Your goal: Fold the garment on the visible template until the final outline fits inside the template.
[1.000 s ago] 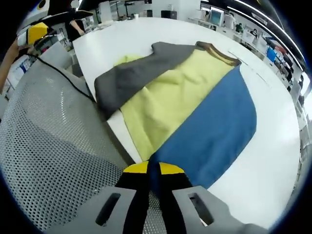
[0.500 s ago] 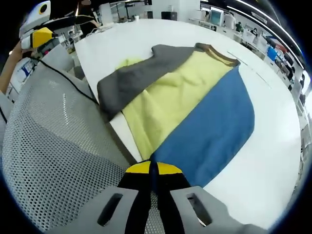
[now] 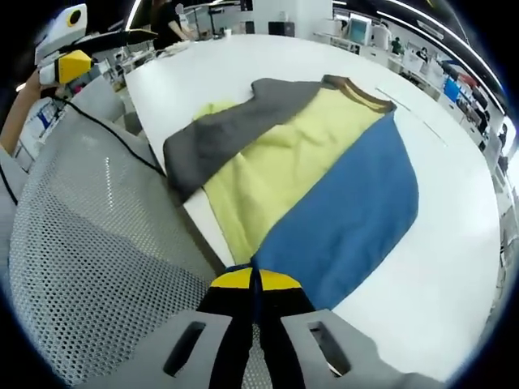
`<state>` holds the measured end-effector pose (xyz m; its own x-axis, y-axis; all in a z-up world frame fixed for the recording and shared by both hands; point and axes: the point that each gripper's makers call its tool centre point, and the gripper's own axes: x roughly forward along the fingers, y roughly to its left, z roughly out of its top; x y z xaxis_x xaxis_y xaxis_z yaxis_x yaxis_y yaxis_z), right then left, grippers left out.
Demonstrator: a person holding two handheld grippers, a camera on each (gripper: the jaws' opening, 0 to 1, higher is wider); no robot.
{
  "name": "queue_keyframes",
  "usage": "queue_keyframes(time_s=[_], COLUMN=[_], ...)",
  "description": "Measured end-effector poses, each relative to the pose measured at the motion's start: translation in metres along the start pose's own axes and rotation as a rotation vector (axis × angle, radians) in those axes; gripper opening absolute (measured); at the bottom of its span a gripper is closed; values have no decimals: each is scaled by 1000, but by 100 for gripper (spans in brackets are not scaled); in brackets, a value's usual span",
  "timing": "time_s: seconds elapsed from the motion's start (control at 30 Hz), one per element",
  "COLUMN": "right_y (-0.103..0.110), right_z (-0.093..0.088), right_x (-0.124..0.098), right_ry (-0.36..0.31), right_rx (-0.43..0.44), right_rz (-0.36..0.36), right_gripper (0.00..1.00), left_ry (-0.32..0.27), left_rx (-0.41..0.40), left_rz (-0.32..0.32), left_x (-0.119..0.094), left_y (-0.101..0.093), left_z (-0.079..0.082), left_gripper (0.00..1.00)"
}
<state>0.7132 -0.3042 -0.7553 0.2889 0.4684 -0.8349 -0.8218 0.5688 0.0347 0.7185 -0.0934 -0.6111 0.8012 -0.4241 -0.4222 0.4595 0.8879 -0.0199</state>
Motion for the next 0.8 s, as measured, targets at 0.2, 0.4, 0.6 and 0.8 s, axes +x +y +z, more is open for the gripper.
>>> queue_keyframes(time_s=[0.2, 0.4, 0.6, 0.8], right_y=[-36, -78, -114, -139], right_z=[9, 4, -8, -21], right_x=[-24, -32, -26, -20], right_ry=[-40, -32, -26, -35], right_rx=[17, 24, 66, 101], right_rz=[-78, -145, -182, -213], right_gripper=[1, 1, 1, 1], left_ry=[7, 9, 16, 23], left_rx=[3, 6, 8, 10], left_rz=[2, 3, 7, 11], left_x=[0, 1, 2, 3], left_y=[0, 0, 0, -3], left_z=[-1, 1, 1, 2], left_gripper=[93, 92, 92, 92])
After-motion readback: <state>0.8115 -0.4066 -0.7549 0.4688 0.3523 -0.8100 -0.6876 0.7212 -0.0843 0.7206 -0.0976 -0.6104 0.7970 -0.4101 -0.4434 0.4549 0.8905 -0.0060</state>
